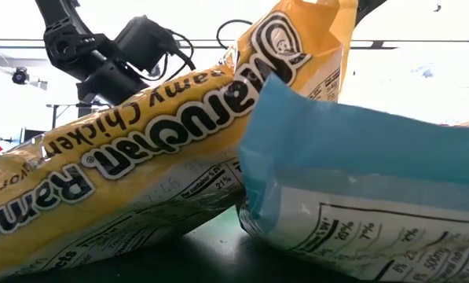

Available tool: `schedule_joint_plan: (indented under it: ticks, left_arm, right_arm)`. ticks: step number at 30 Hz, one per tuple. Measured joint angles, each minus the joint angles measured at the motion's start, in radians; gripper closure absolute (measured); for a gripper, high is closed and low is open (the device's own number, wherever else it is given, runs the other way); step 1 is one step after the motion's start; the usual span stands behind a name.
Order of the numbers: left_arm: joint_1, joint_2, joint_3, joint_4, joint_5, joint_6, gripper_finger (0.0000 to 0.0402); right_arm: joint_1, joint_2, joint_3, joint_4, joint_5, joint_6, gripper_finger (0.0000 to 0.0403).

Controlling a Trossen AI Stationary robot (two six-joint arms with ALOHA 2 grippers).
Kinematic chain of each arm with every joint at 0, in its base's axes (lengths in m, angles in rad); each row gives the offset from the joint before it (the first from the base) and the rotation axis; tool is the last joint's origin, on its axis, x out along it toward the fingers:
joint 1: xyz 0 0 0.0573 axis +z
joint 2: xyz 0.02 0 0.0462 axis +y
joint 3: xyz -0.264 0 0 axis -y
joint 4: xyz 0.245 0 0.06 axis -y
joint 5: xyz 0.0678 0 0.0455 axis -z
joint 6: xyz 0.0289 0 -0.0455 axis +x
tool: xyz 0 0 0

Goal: Sort Maruchan noodles
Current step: Put the center yellow noodle pack into the bottom transparent bin

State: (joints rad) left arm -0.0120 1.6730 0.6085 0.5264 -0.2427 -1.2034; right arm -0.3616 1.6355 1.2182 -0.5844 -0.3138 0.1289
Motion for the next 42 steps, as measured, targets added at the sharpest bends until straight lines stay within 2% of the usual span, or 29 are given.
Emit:
schedule_joint_plan:
  ticks: [5, 8, 11, 16, 23, 30, 33, 42]
  left_arm:
    - [0.0, -0.019, 0.0, 0.033, 0.121, 0.119, 0.0401]
    - [0.0, -0.019, 0.0, 0.033, 0.204, 0.157, 0.0401]
    - [0.0, -0.019, 0.003, 0.033, 0.271, 0.202, 0.0401]
    - [0.001, -0.019, 0.046, 0.036, 0.298, 0.28, 0.0401]
    - [0.004, -0.005, 0.135, 0.031, 0.312, 0.404, 0.0401]
    - [0.006, 0.043, 0.213, -0.063, 0.388, 0.427, 0.0401]
    - [0.006, 0.062, 0.248, -0.109, 0.392, 0.437, 0.0401]
    - [0.048, 0.108, 0.309, -0.128, 0.382, 0.462, 0.0401]
  right_arm:
    - [-0.037, 0.004, 0.0, 0.0, -0.308, 0.001, 0.023]
    - [-0.064, 0.004, 0.0, -0.001, -0.415, 0.0, 0.022]
    - [-0.078, 0.004, 0.0, 0.0, -0.474, -0.02, 0.0207]
    - [-0.074, 0.004, 0.0, 0.002, -0.524, -0.065, 0.0187]
    - [-0.064, 0.008, 0.0, 0.022, -0.528, -0.13, 0.0181]
    - [-0.062, 0.008, 0.0, 0.027, -0.508, -0.32, 0.0181]
    - [-0.062, 0.008, 0.0, 0.029, -0.467, -0.384, 0.0181]
    - [-0.026, 0.008, -0.001, 0.019, -0.471, -0.49, 0.0181]
